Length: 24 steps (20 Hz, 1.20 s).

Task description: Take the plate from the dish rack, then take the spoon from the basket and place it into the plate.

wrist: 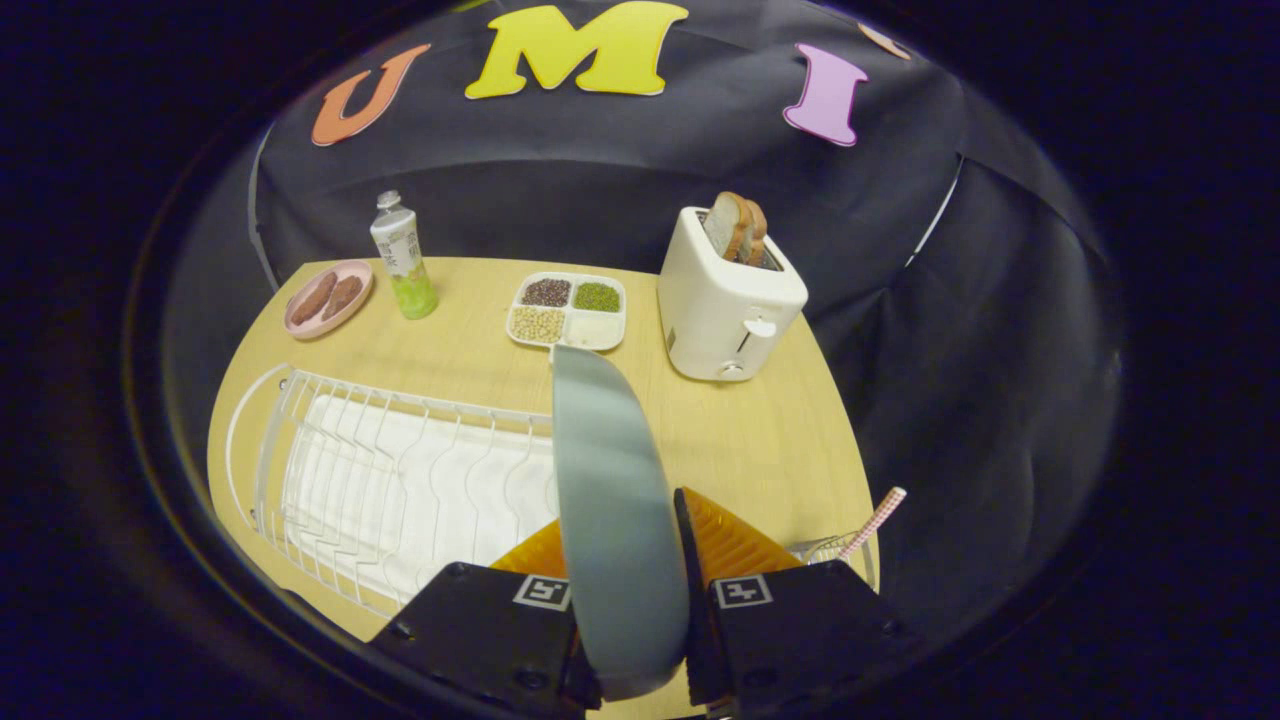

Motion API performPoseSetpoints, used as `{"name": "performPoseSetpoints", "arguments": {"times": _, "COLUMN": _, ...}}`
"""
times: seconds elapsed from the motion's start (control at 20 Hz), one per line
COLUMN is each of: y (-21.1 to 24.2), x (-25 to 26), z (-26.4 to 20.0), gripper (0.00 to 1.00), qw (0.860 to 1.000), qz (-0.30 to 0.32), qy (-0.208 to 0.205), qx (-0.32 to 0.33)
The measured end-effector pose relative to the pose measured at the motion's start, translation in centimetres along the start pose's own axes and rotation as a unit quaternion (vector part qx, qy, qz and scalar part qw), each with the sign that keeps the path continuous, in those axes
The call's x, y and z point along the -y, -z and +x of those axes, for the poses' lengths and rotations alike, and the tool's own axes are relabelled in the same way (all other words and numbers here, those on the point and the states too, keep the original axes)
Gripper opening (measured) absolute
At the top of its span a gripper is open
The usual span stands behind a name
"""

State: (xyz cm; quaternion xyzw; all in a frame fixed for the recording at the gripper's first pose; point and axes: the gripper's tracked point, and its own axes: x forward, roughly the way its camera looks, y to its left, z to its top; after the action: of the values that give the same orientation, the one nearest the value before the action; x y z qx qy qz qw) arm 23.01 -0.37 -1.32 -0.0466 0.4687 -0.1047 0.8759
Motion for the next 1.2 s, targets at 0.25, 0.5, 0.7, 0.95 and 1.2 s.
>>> {"name": "performPoseSetpoints", "arguments": {"times": 0.25, "y": -2.0, "x": -0.1, "z": -2.4, "gripper": 0.36, "qw": 0.999, "qz": -0.019, "qy": 0.020, "qx": 0.027}}
{"name": "performPoseSetpoints", "arguments": {"times": 0.5, "y": -0.2, "x": -0.4, "z": -7.1, "gripper": 0.36, "qw": 0.997, "qz": 0.003, "qy": -0.032, "qx": 0.075}}
{"name": "performPoseSetpoints", "arguments": {"times": 0.7, "y": 5.0, "x": -0.2, "z": -10.4, "gripper": 0.36, "qw": 0.989, "qz": 0.028, "qy": -0.103, "qx": 0.104}}
{"name": "performPoseSetpoints", "arguments": {"times": 0.95, "y": 13.4, "x": -1.9, "z": -10.1, "gripper": 0.36, "qw": 0.974, "qz": 0.060, "qy": -0.195, "qx": 0.096}}
{"name": "performPoseSetpoints", "arguments": {"times": 1.2, "y": 20.2, "x": -4.1, "z": -9.2, "gripper": 0.36, "qw": 0.944, "qz": 0.136, "qy": -0.294, "qx": 0.066}}
